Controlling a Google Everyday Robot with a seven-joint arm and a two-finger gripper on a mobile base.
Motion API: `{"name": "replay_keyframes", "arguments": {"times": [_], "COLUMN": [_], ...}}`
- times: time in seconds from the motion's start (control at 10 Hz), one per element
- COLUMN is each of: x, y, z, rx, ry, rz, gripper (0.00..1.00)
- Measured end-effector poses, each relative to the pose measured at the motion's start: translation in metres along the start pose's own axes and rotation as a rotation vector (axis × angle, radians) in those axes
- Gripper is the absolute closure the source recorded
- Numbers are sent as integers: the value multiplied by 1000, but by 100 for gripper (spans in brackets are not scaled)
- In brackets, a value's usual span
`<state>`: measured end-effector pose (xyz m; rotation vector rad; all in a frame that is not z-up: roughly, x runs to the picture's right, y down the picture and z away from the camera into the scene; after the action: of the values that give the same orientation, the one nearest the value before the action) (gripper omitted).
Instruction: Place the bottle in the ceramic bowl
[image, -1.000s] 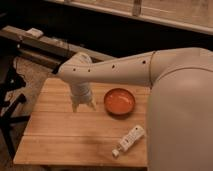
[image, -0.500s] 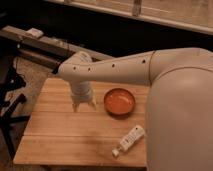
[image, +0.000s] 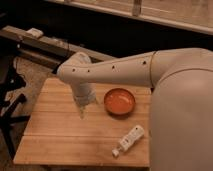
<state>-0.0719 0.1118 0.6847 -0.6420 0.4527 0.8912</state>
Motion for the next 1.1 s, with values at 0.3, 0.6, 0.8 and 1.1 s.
{"name": "replay_keyframes", "arguments": {"times": [0.3,0.6,0.8,1.1], "x": [15,28,38,55], "y": [-7,-20,-32,-52], "z": [-10,-18,-15,-6], "rx": [-5,-62,-88,-79], "ry": [-106,-164,-133,-52], "rz": [-77,-103,-122,-141], "gripper": [35,35,35,35]}}
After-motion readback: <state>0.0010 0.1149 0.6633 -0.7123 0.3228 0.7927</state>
